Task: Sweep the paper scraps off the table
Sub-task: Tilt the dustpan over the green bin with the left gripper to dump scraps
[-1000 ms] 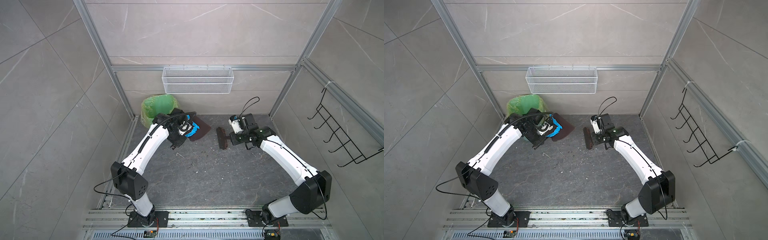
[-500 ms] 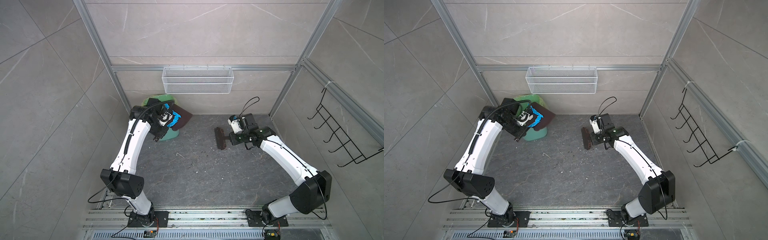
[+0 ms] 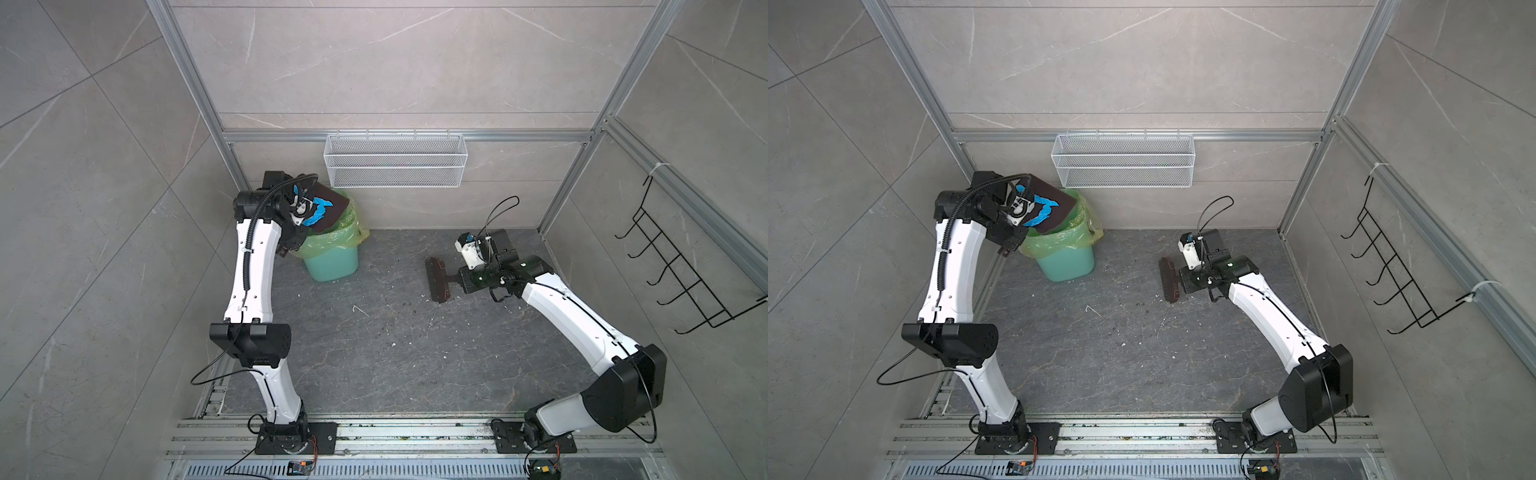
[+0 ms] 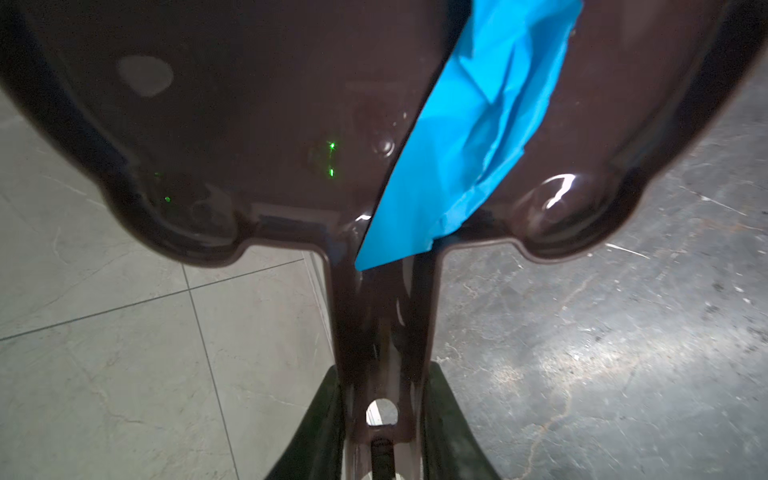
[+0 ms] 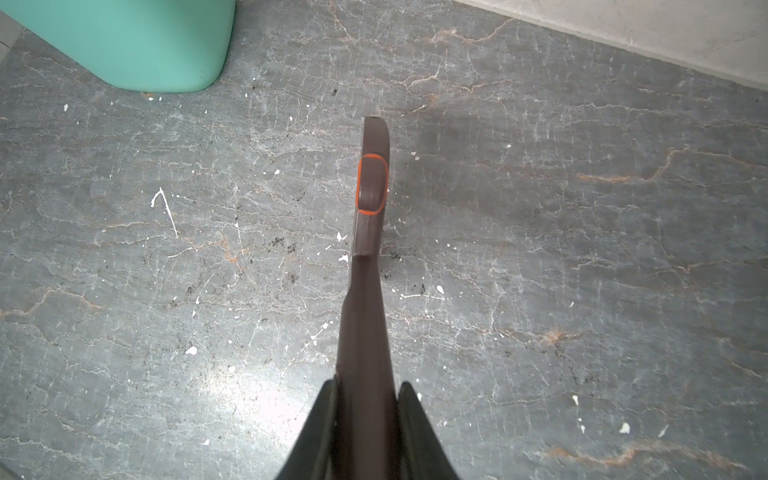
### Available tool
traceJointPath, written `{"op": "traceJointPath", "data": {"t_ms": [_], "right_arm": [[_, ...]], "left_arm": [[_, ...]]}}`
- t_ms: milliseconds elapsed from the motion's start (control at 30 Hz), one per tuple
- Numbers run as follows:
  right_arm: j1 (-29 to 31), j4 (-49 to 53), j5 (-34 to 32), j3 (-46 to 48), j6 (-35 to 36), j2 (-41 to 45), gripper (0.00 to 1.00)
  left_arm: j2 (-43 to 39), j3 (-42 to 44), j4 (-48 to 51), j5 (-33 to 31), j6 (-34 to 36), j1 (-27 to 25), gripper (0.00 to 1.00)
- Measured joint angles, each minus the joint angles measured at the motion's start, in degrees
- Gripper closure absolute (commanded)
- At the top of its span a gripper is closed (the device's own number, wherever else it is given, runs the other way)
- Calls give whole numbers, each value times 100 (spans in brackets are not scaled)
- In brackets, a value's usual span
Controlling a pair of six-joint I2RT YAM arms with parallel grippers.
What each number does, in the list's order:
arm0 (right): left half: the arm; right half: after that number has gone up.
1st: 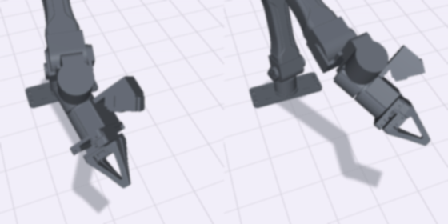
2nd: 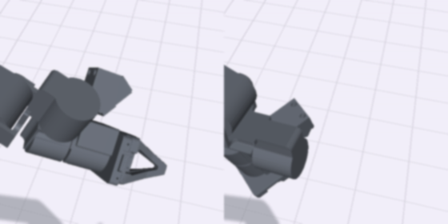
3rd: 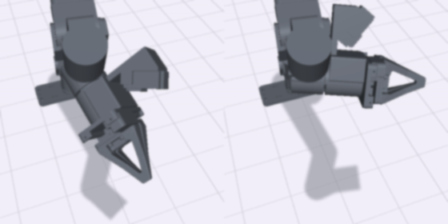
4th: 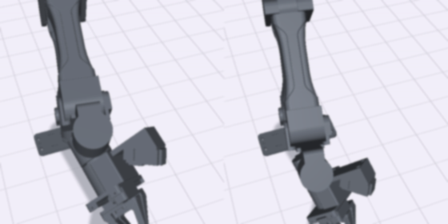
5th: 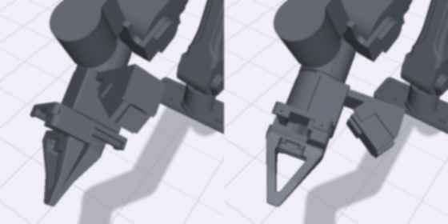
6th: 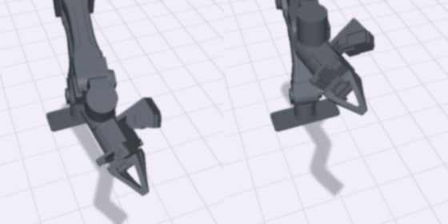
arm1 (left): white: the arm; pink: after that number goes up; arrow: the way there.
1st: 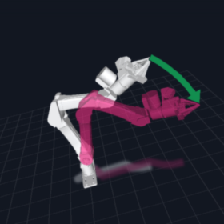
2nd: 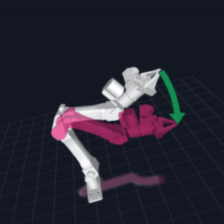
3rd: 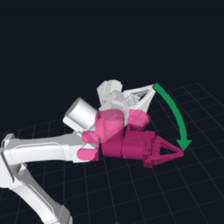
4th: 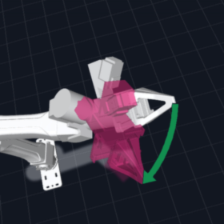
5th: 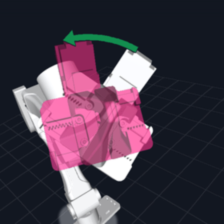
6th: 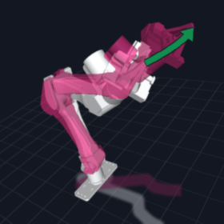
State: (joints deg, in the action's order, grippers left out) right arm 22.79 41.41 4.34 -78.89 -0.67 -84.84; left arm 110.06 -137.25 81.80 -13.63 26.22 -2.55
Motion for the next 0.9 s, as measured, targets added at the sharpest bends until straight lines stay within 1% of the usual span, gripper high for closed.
{"op": "traceJointPath", "data": {"t_ms": [133, 267, 500, 633, 767, 900], "right_arm": [[0, -9, -2, 44, 2, 79, 100], [0, -11, 0, 70, 2, 114, 100], [0, -13, 26, 70, 2, 114, 100], [0, -15, 31, 85, 2, 114, 100], [0, -20, 48, 122, 2, 114, 100], [0, -15, 48, 144, 2, 116, 100]], "left_arm": [[258, -50, -83, -544, 168, 55, 100], [321, 9, -310, -1202, 503, 57, 100], [313, 142, -1099, -2050, 1408, 57, 100], [313, 341, -1554, -2356, 1950, 57, 100], [299, 404, -1917, -2568, 2339, 55, 100], [199, 654, -2396, -2846, 2796, 35, 100]]}}
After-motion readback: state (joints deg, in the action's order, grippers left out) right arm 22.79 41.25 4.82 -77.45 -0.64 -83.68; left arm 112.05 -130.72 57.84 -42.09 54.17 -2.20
